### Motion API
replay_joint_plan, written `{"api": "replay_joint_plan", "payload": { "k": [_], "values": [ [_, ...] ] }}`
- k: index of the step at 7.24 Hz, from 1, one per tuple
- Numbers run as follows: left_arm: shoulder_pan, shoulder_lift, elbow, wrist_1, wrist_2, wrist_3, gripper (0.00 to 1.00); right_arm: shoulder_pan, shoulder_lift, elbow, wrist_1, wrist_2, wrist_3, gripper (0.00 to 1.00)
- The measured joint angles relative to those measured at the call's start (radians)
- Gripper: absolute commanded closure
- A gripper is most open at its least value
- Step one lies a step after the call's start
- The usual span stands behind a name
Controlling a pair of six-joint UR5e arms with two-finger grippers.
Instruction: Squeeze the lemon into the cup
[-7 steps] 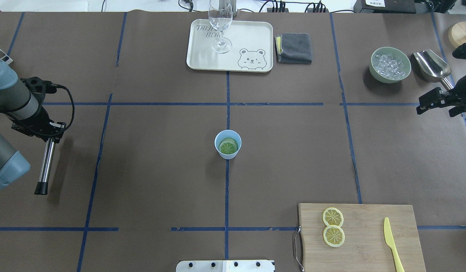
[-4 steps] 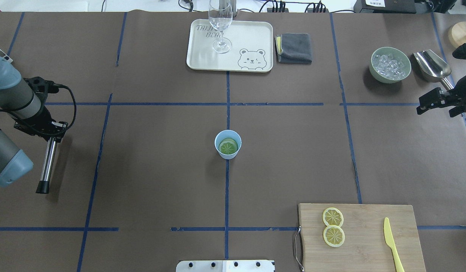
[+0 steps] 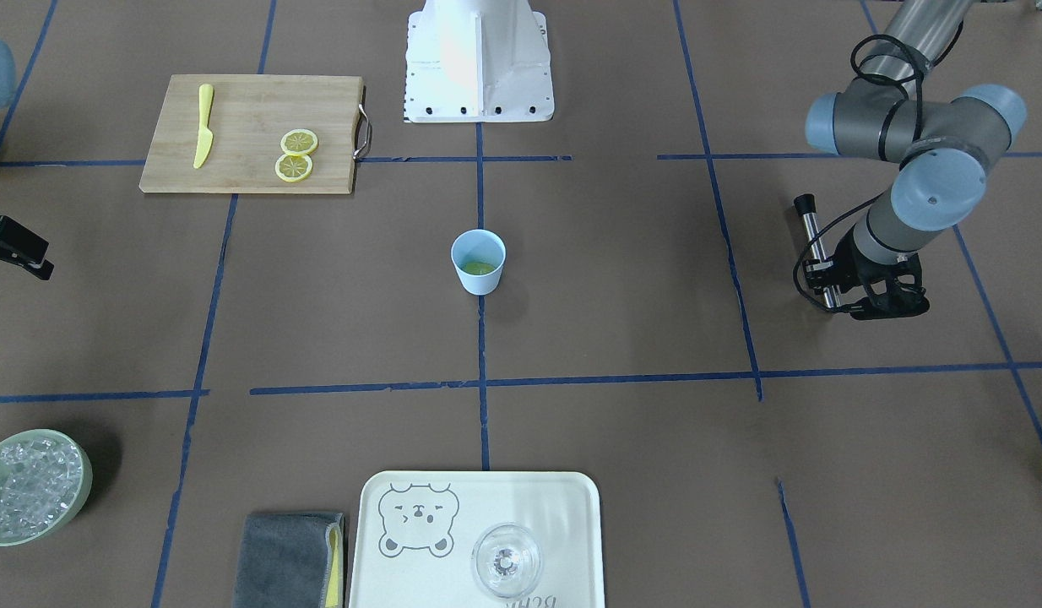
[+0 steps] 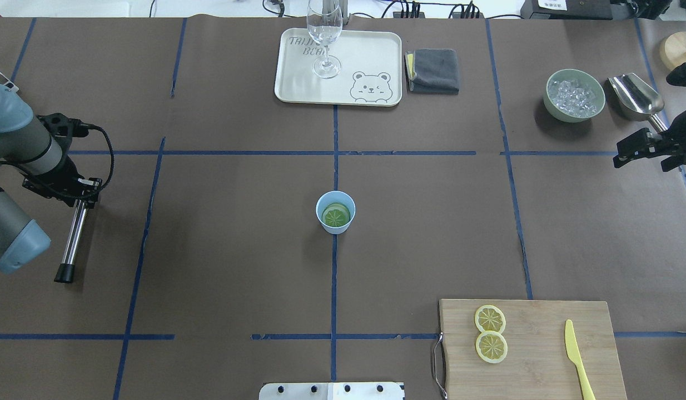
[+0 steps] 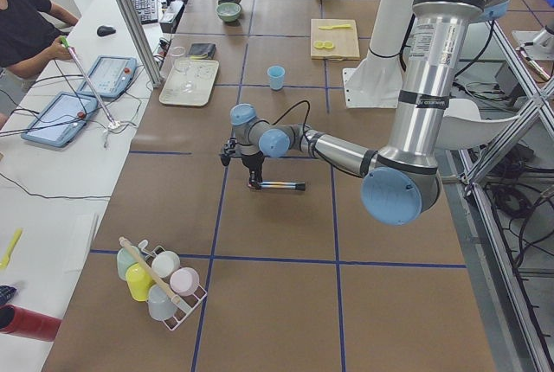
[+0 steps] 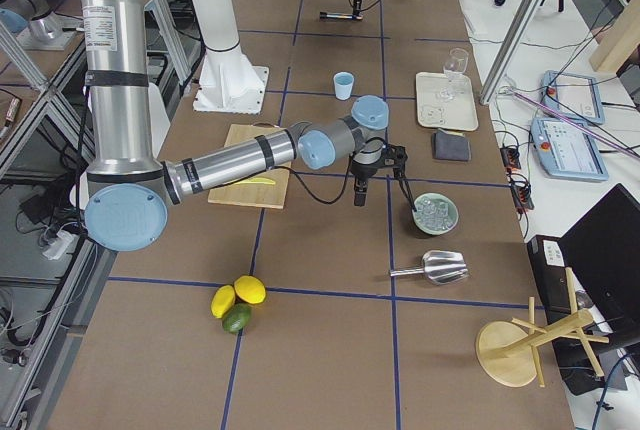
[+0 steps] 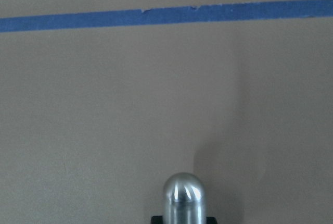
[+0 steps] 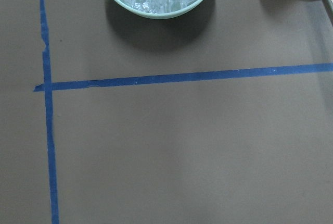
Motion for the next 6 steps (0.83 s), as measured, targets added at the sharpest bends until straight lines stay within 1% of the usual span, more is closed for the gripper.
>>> {"api": "replay_joint_plan", "payload": {
  "k": [2, 3, 4, 5, 6],
  "values": [
    [-0.002, 0.005, -0.022, -0.002, -0.016, 0.002, 0.0, 0.0, 0.0, 0.005, 0.0, 0.001, 0.001, 0.0],
    [-0.006, 0.013, -0.067, 0.003, -0.019, 0.003, 0.0, 0.002, -0.001, 0.006, 0.001, 0.001, -0.002, 0.0],
    [-0.015, 0.03, -0.133, 0.006, -0.02, 0.005, 0.0, 0.009, -0.002, 0.007, 0.001, 0.003, -0.01, 0.0],
    [-0.043, 0.054, -0.202, 0.005, -0.024, 0.016, 0.0, 0.032, -0.005, 0.005, -0.001, 0.004, -0.034, 0.0],
    [-0.101, 0.081, -0.255, 0.003, -0.052, 0.062, 0.0, 0.066, -0.006, -0.001, -0.014, 0.009, -0.079, 0.0]
  ]
}}
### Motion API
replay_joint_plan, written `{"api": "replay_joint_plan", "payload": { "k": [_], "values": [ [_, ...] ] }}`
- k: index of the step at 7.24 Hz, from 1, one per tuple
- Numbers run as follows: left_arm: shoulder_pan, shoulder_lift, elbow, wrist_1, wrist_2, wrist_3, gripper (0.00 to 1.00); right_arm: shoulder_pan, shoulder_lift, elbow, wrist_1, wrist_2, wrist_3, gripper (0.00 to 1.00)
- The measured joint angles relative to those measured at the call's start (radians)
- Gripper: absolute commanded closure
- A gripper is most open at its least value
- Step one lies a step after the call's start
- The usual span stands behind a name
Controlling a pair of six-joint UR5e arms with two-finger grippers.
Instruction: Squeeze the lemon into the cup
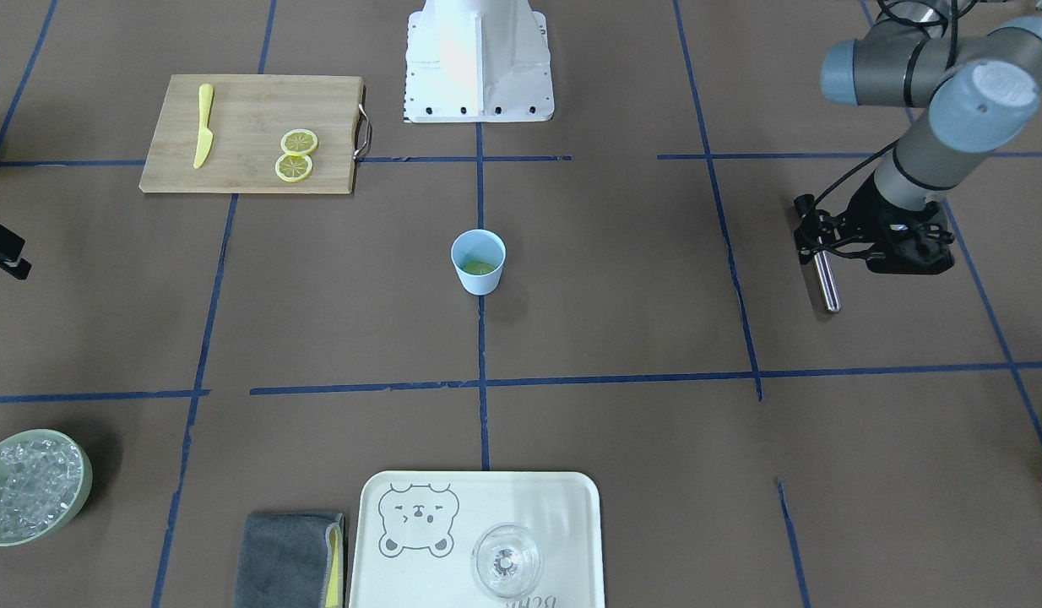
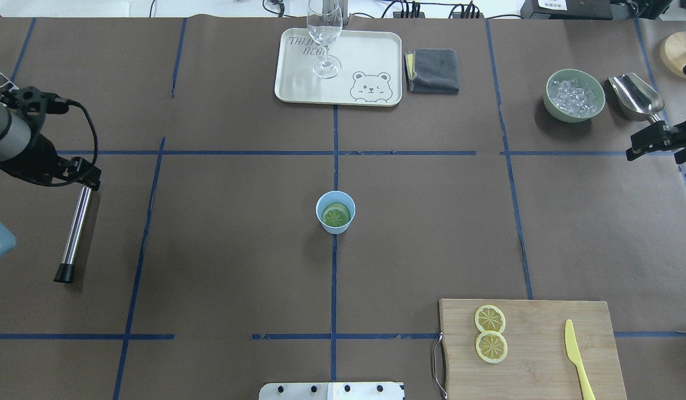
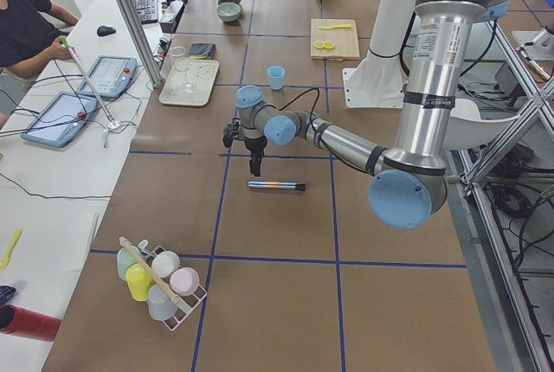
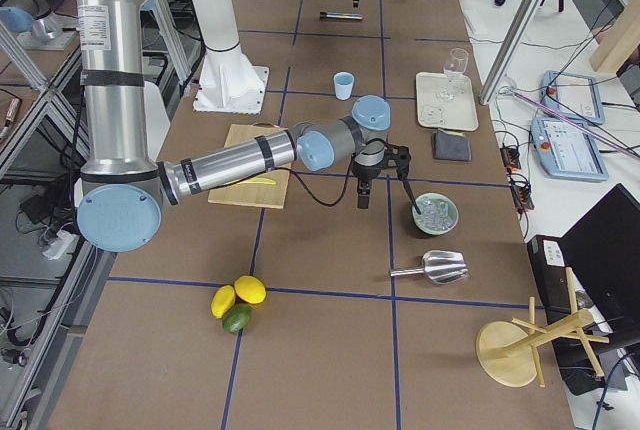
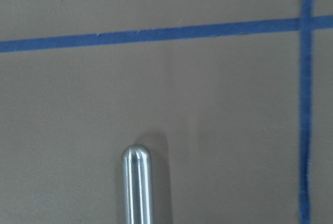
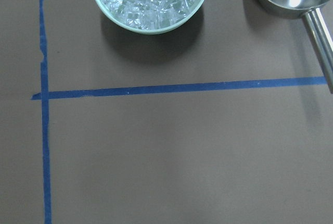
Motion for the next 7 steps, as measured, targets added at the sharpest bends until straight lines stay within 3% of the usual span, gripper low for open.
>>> {"api": "replay_joint_plan", "payload": {
  "k": [3, 5, 7],
  "values": [
    [-0.309, 0.098, -0.024, 0.002, -0.184, 0.389, 0.0, 0.113, 0.008, -0.017, -0.131, 0.047, -0.197, 0.0],
    [-0.483, 0.159, 0.045, 0.005, -0.223, 0.655, 0.0, 0.181, 0.011, -0.025, -0.235, 0.057, -0.342, 0.0],
    [-0.545, 0.185, 0.168, 0.009, -0.231, 0.81, 0.0, 0.247, 0.012, -0.062, -0.293, 0.07, -0.47, 0.0]
  ]
}}
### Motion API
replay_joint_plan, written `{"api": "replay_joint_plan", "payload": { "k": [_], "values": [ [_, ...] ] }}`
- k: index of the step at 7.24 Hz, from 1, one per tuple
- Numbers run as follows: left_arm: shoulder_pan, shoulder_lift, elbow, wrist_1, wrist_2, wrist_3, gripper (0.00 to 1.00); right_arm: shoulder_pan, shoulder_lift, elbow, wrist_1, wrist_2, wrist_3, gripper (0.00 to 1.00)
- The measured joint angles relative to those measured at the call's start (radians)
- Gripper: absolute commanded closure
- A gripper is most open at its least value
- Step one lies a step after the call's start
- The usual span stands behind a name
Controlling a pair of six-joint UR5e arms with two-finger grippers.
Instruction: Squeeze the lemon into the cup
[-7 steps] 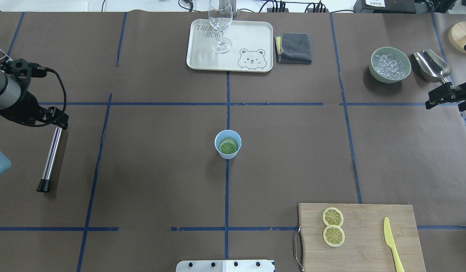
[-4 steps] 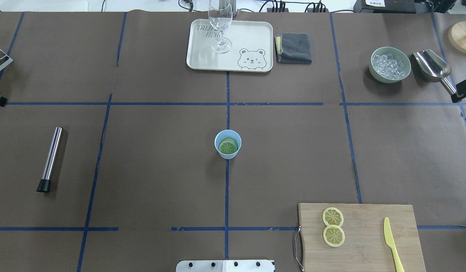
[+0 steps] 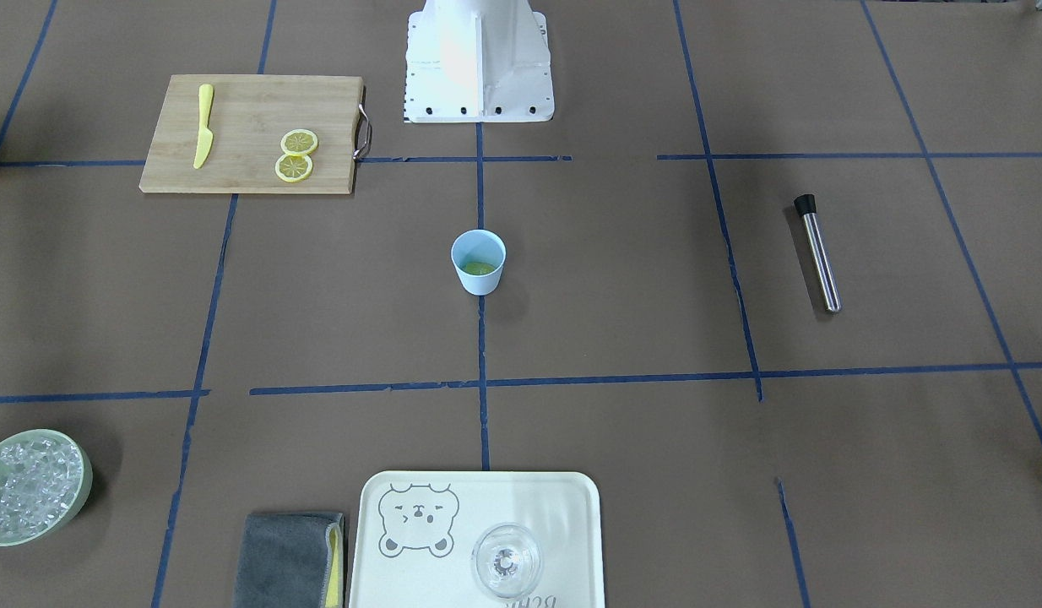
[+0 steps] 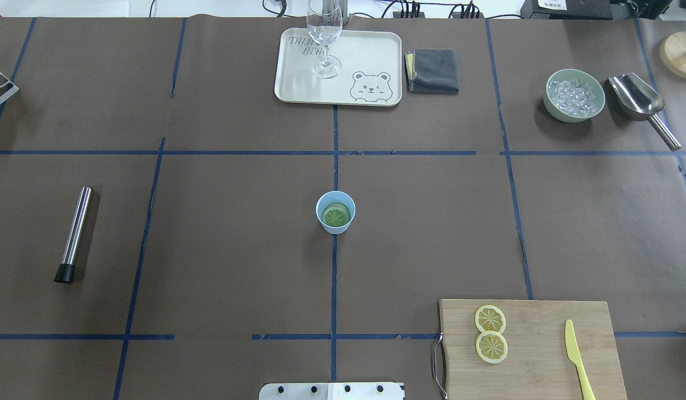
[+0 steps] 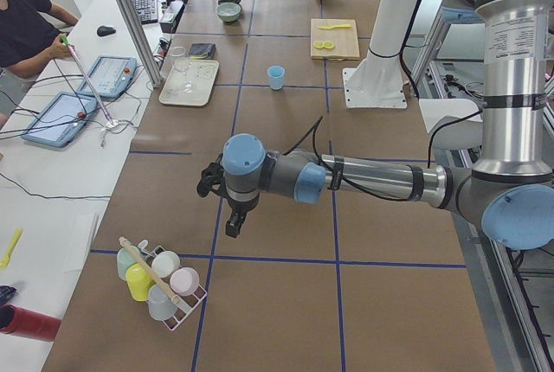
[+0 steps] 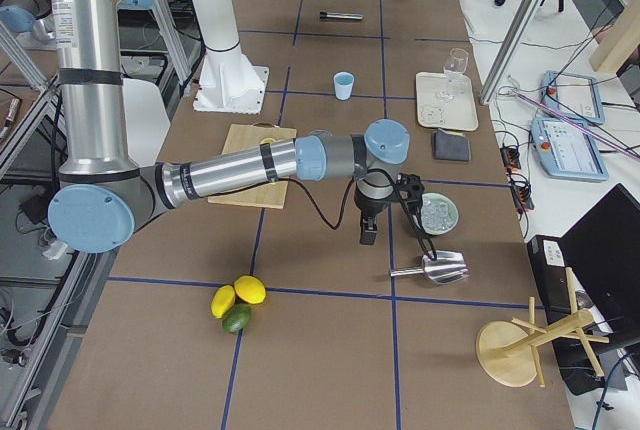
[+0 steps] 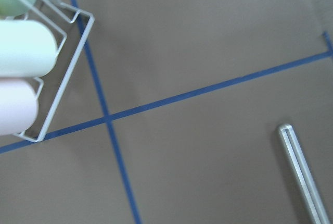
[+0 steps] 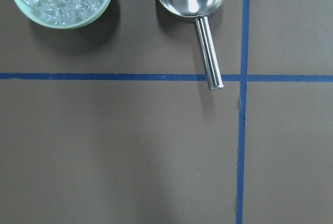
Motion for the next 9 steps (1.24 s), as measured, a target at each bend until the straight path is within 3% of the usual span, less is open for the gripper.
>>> {"api": "replay_joint_plan", "payload": {
  "k": [3, 9],
  "values": [
    [-0.008, 0.02, 0.063, 0.006, -0.026, 0.013, 0.0, 0.042, 0.001, -0.091, -0.008, 0.008, -0.124, 0.0],
    [-0.009, 0.022, -0.008, 0.105, -0.001, -0.045, 0.0, 0.044, 0.003, -0.121, -0.006, 0.008, -0.154, 0.0]
  ]
}}
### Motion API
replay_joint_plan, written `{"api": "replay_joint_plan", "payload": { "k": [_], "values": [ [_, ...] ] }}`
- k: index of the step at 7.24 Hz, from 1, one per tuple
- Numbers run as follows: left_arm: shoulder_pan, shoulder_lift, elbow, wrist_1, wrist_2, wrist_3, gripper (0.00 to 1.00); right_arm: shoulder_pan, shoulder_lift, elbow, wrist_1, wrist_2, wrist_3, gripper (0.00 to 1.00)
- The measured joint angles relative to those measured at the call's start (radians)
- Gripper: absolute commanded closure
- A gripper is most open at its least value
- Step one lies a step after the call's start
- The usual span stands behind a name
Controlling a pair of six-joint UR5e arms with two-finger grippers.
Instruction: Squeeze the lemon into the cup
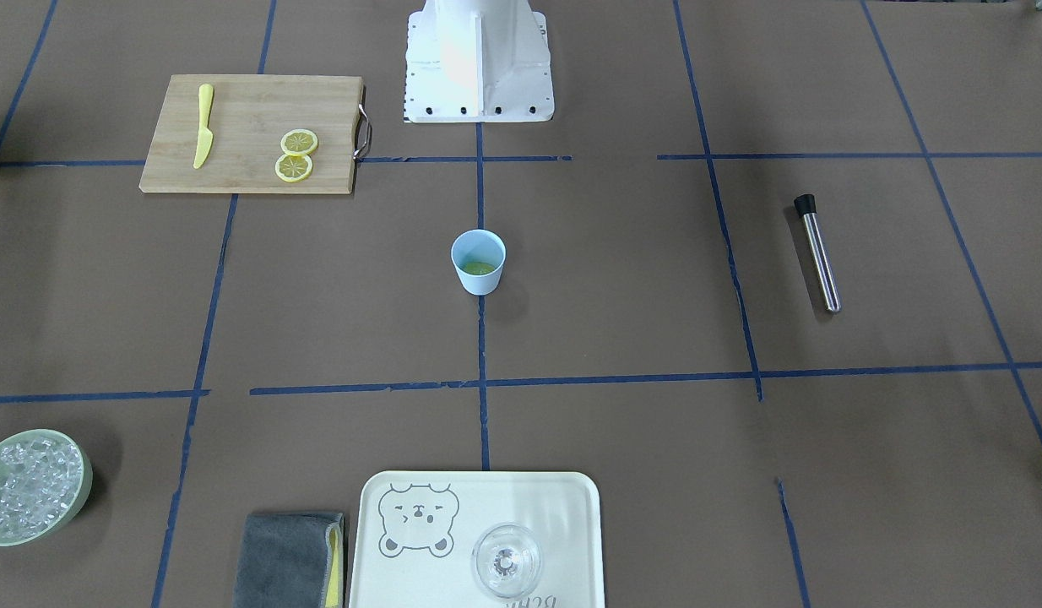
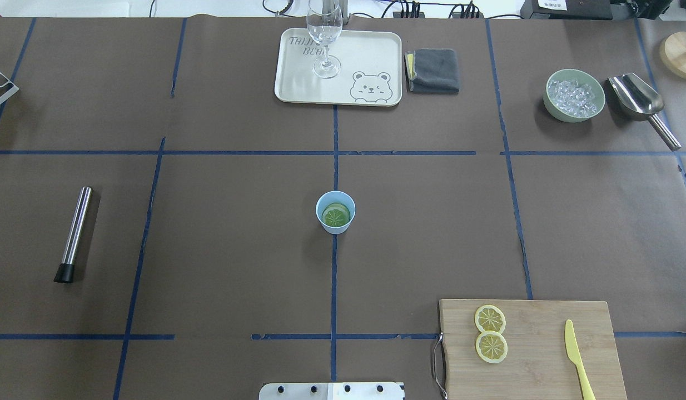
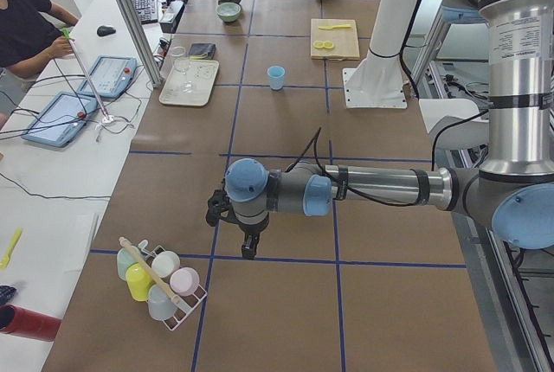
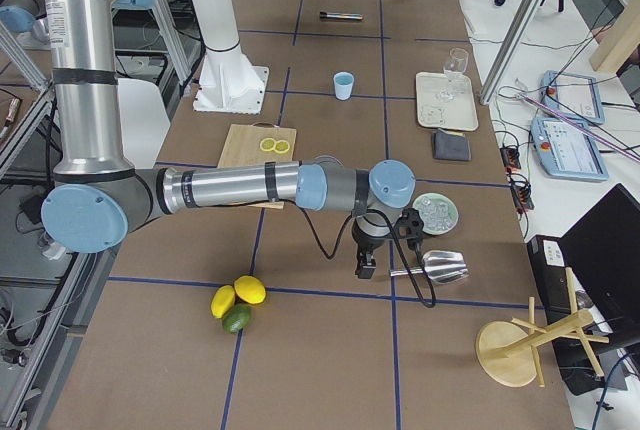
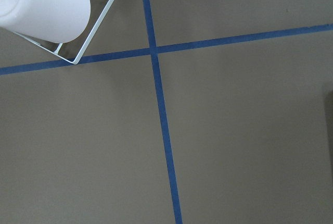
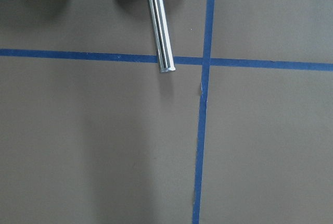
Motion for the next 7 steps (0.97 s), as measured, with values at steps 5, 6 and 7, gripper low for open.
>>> {"api": "replay_joint_plan", "payload": {
  "k": [5, 6, 7],
  "values": [
    [0.002, -0.006, 0.007, 0.005, 0.021, 0.003, 0.0, -0.005, 0.014, -0.034, 0.007, 0.01, 0.005, 0.0],
    [0.002, -0.009, 0.003, 0.018, 0.023, 0.004, 0.0, -0.005, 0.02, -0.041, 0.008, 0.014, 0.006, 0.0],
    [0.002, -0.013, -0.003, 0.029, 0.024, 0.005, 0.0, -0.006, 0.023, -0.044, 0.008, 0.015, 0.007, 0.0]
  ]
}}
